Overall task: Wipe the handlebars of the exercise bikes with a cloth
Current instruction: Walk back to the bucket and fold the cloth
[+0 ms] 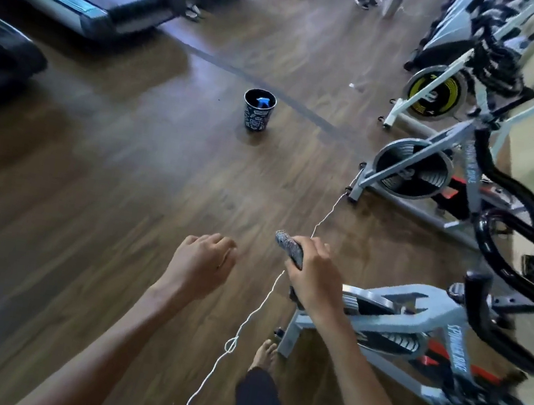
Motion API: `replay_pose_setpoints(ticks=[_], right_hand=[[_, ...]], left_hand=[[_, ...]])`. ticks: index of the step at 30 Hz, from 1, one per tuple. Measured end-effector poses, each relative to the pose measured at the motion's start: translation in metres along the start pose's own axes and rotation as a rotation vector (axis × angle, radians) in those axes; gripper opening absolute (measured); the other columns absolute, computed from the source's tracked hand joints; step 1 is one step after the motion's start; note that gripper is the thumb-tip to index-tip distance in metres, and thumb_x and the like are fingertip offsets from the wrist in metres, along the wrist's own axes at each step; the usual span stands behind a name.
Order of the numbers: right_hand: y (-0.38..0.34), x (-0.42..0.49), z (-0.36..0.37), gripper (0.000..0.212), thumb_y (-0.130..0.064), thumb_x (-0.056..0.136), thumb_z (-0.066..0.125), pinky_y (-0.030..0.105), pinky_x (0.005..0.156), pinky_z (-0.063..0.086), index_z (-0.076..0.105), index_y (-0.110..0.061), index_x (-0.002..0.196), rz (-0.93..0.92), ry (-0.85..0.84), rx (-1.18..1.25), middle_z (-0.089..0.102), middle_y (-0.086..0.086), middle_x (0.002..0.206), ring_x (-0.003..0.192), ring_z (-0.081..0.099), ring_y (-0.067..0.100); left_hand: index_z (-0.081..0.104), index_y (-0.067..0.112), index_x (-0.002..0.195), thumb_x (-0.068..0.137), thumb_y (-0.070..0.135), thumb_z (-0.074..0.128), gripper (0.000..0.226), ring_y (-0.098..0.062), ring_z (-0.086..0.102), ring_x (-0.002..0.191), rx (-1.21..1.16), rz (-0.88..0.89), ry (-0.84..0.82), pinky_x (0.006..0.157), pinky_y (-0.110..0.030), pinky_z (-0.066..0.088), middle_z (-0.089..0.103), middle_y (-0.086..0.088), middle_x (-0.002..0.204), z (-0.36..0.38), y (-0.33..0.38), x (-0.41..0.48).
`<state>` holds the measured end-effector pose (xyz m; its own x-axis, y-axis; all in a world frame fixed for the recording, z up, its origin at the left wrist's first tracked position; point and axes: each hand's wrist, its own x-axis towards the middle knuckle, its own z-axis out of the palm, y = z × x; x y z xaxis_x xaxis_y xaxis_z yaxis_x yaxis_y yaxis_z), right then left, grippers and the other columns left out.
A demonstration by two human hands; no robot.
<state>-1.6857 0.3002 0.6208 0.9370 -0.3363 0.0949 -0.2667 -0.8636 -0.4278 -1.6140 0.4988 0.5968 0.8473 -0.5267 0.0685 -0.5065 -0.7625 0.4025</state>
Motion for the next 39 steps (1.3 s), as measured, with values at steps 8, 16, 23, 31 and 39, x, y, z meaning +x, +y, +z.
replay_pose_setpoints(ticks=[8, 16, 23, 31, 39], right_hand=[[0.003, 0.157, 0.041, 0.034, -0.031, 0.083, 0.063, 0.036, 0.082, 0.046, 0.059, -0.026, 0.116, -0.017, -0.134, 0.055, 0.059, -0.002, 0.113, 0.114, 0.051, 0.021], [0.008, 0.346, 0.047, 0.035, -0.033, 0.086, 0.06, 0.034, 0.083, 0.044, 0.057, -0.025, 0.12, -0.078, -0.204, 0.076, 0.057, -0.001, 0.119, 0.117, 0.049, 0.02], [0.0, 0.457, 0.056, 0.033, -0.031, 0.085, 0.061, 0.035, 0.083, 0.046, 0.058, -0.028, 0.118, -0.114, -0.253, 0.131, 0.058, -0.004, 0.113, 0.111, 0.054, 0.019], [-0.019, 0.623, 0.092, 0.024, -0.029, 0.085, 0.061, 0.034, 0.077, 0.05, 0.06, -0.03, 0.109, -0.147, -0.294, 0.151, 0.057, -0.007, 0.106, 0.102, 0.057, 0.018], [-0.097, 0.835, 0.151, 0.024, -0.025, 0.083, 0.066, 0.031, 0.074, 0.043, 0.064, -0.029, 0.107, -0.071, -0.288, 0.242, 0.062, -0.008, 0.105, 0.101, 0.058, 0.016]], left_hand=[[0.066, 0.02, 0.095, 0.086, 0.05, 0.015, 0.06, -0.024, 0.067, 0.097, 0.028, -0.14, 0.064, 0.083, -0.036, 0.045, 0.07, 0.001, 0.098, -0.007, -0.035, 0.123], [0.065, 0.021, 0.101, 0.083, 0.054, 0.009, 0.067, -0.02, 0.064, 0.1, 0.002, -0.239, 0.1, 0.086, -0.034, 0.042, 0.069, 0.005, 0.105, -0.009, -0.045, 0.272], [0.064, 0.02, 0.106, 0.099, 0.041, 0.03, 0.041, -0.024, 0.064, 0.1, 0.042, -0.34, 0.039, 0.086, -0.035, 0.043, 0.068, 0.001, 0.107, -0.01, -0.091, 0.392], [0.063, 0.021, 0.111, 0.101, 0.036, 0.039, 0.03, -0.023, 0.062, 0.105, 0.041, -0.381, -0.014, 0.089, -0.034, 0.041, 0.066, 0.003, 0.115, -0.022, -0.175, 0.551], [0.062, 0.021, 0.108, 0.097, 0.043, 0.028, 0.042, -0.022, 0.063, 0.103, 0.06, -0.386, -0.049, 0.086, -0.036, 0.043, 0.066, 0.002, 0.11, -0.075, -0.313, 0.727]])
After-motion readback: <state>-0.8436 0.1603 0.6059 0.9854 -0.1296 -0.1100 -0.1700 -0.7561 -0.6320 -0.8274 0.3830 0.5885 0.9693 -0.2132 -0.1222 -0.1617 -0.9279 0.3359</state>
